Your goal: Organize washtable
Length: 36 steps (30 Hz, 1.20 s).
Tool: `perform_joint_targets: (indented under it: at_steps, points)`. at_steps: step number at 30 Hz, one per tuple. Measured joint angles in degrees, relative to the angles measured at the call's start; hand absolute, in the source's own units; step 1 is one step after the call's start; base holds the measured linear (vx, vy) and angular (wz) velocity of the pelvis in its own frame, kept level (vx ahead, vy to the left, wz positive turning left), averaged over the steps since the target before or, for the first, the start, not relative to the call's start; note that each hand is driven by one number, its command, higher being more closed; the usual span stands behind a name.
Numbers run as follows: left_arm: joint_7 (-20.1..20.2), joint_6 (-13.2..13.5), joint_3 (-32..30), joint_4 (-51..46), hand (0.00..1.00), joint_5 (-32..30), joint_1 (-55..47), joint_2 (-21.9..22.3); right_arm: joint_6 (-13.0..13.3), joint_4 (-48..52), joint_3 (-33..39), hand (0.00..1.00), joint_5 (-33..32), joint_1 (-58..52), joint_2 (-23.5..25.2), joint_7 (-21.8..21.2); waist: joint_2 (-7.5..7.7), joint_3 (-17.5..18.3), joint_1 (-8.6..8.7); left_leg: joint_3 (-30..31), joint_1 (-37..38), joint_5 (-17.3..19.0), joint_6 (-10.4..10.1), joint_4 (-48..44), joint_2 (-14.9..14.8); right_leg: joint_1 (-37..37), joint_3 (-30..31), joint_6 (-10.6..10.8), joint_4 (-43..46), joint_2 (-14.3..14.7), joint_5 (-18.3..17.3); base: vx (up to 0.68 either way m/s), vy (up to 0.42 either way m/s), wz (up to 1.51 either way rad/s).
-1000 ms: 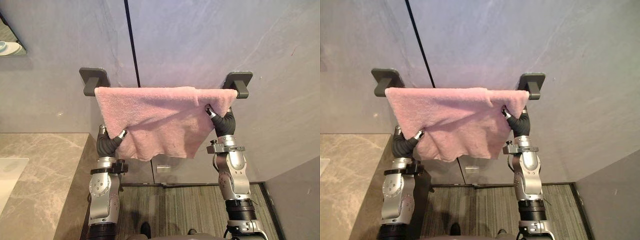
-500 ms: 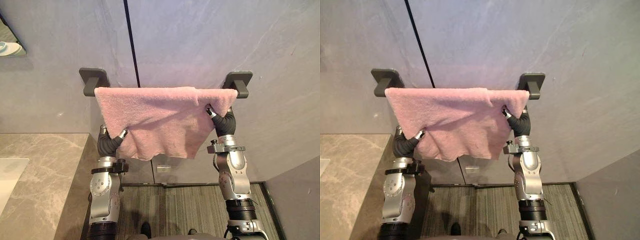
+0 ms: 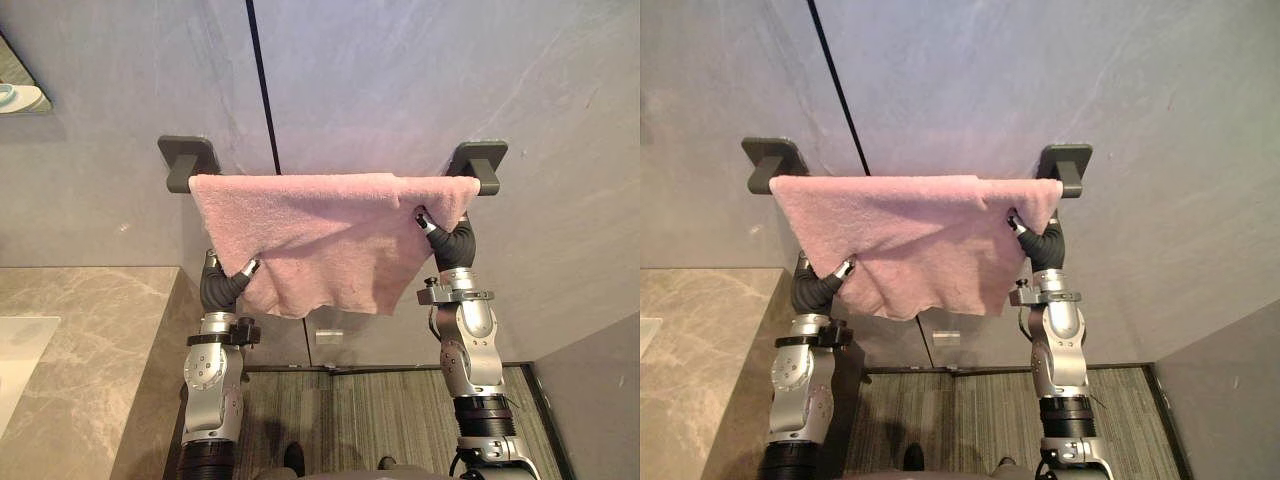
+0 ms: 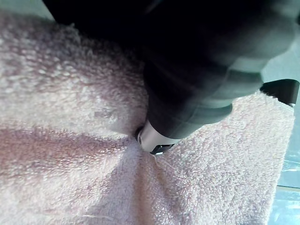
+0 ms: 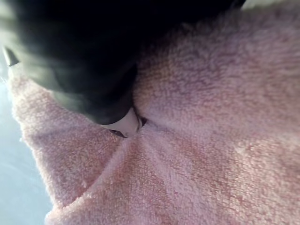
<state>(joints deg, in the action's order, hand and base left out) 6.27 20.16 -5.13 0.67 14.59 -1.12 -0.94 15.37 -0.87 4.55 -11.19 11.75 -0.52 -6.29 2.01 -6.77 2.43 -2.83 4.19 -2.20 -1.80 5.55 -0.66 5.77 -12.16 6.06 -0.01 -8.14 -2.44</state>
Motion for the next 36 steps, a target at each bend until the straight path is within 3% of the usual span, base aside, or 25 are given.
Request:
perform_joint_targets:
  at_steps: [10,11,20,25,30,36]
  points:
    - [0.01,0.44,0.08,0.37,1.0,-0.03,-0.04,-0.33,0.07,-0.53,0.04,1.0,0.57,-1.07,0.06,0.0,0.49,0.1,-0.12,-0.2,0.3,-0.14,0.32,-0.01,0.56,0.29,0.19,0.02,-0.08,-0.07,0.03,0.0,0.0,0.0]
    - [0.01,0.43,0.11,0.4,0.0,-0.05,-0.04,-0.33,0.06,-0.66,0.04,0.0,0.58,-1.22,0.09,0.01,0.49,0.1,-0.12,-0.21,0.33,-0.14,0.32,0.01,0.57,0.35,0.19,0.03,-0.11,-0.07,0.06,0.0,0.0,0.0]
    - [-0.63,0.34,-0.24,3.41,0.0,-0.01,-0.88,-2.24,0.07,-1.36,3.14,0.0,0.58,-2.59,0.12,1.58,0.5,0.09,-0.29,-0.26,0.56,-0.14,0.31,0.34,0.61,1.04,-0.08,0.02,-0.98,-0.05,0.18,0.0,0.0,0.0]
    - [-3.86,-5.16,-2.13,15.22,0.0,-0.01,-7.85,-2.73,0.28,-3.72,7.52,0.0,0.37,-4.55,-0.05,4.46,1.36,-0.23,-0.2,-0.66,0.12,-0.1,0.28,0.24,0.56,1.02,-0.15,0.03,-1.68,0.06,0.33,0.0,-0.004,0.01]
    - [-4.95,-6.29,-1.81,16.9,0.0,0.59,-11.4,-2.89,-3.17,-9.56,9.95,0.0,0.26,-9.08,-0.25,7.42,1.23,-0.33,-0.42,-1.02,-0.26,-0.1,0.28,-0.01,0.58,1.03,-0.18,0.0,-2.04,0.01,0.5,0.01,-0.005,0.01]
    - [-5.11,-6.2,-0.68,16.9,0.0,0.67,-11.55,-2.91,-4.34,-9.54,9.98,0.0,0.26,-12.55,-0.6,7.58,0.61,-0.48,-0.19,-1.21,0.36,-0.1,0.28,-0.03,0.28,1.45,-0.1,-0.14,-2.03,0.24,0.59,-0.02,-0.02,-0.03]
